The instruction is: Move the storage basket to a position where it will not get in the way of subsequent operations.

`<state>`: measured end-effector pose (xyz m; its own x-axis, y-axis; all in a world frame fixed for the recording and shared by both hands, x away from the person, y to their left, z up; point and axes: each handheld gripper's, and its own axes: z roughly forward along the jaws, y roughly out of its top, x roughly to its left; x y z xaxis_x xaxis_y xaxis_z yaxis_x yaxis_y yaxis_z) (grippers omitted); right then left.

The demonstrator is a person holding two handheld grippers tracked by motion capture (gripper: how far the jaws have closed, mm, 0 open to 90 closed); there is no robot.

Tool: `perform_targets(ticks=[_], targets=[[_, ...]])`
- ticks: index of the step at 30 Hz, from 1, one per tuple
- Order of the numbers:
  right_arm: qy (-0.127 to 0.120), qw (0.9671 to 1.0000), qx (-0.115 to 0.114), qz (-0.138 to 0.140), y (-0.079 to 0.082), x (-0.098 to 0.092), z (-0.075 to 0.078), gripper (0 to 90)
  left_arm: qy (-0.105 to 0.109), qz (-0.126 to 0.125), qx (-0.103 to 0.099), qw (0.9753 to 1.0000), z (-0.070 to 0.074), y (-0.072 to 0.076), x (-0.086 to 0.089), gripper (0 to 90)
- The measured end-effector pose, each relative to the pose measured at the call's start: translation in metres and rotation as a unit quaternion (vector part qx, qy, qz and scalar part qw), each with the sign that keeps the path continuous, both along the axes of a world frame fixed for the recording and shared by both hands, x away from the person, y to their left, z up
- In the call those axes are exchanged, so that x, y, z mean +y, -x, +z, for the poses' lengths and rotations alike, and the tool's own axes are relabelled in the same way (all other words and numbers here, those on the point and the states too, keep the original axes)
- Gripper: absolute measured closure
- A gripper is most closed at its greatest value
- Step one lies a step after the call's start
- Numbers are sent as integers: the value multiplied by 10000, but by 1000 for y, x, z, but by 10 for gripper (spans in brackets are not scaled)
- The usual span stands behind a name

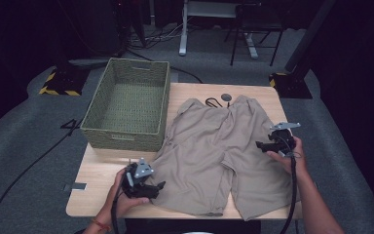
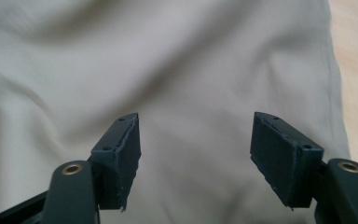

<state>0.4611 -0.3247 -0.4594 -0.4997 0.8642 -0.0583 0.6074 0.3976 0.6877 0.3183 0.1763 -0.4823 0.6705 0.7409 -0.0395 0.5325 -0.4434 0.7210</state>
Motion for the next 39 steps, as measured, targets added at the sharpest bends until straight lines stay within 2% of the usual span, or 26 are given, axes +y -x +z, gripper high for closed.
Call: perform_targets(ticks=[2, 3, 4, 7, 9, 10, 11, 13, 15, 17, 22, 26, 28, 30, 32, 34, 36, 37, 39], targets=[[-221, 9995, -142, 145, -3, 11, 12, 327, 83, 257, 81, 9996, -1, -4, 13, 173], [-333, 9988, -210, 282, -6, 17, 18, 328, 212, 344, 132, 9991, -2, -5, 17, 172], [-389, 9980, -295, 412, -8, 24, 24, 329, 210, 425, 171, 9987, -4, -7, 19, 174], [-529, 9944, -494, 764, -17, 51, 40, 354, -78, 436, 181, 9989, -10, -13, 20, 179], [-462, 9923, -552, 1006, -24, 74, 43, 399, -85, 368, 281, 9989, -15, -15, 17, 198], [-354, 9923, -482, 1084, -28, 85, 42, 399, -146, 329, 308, 9989, -17, -16, 14, 210], [-225, 9924, -435, 1133, -33, 95, 38, 402, -248, 297, 238, 9990, -18, -16, 11, 206], [6, 9926, -302, 1176, -43, 107, 27, 402, -235, 222, 245, 9992, -18, -16, 5, 203], [45, 9940, -136, 1085, -52, 110, 15, 393, -262, 168, 131, 9994, -19, -16, 1, 209], [50, 9952, 16, 976, -59, 107, 5, 380, -238, 84, 103, 9996, -20, -16, -3, 205], [116, 9981, 263, 549, -71, 88, -11, 371, -190, -39, 60, 9998, -21, -19, -13, 203], [448, 9980, 416, 137, -75, 66, -19, 375, -198, -123, 56, 9997, -21, -21, -20, 207], [533, 9973, 506, -20, -77, 56, -20, 375, -188, -195, 69, 9996, -21, -21, -24, 206], [446, 9979, 456, -79, -77, 50, -16, 366, -230, -219, 105, 9994, -20, -21, -25, 206], [259, 9992, 298, -20, -75, 51, -8, 358, -211, -206, 150, 9995, -18, -19, -23, 200], [47, 9998, 141, 137, -71, 60, 4, 345, -90, -145, 180, 9997, -15, -17, -17, 191], [-168, 9990, -23, 403, -68, 74, 15, 330, -59, -29, 114, 9999, -13, -14, -10, 180], [-266, 9983, -89, 501, -66, 83, 20, 329, -114, 15, 116, 9999, -12, -14, -6, 179], [-438, 9966, -119, 685, -63, 102, 27, 316, -101, 90, 194, 9997, -13, -15, 0, 167]])
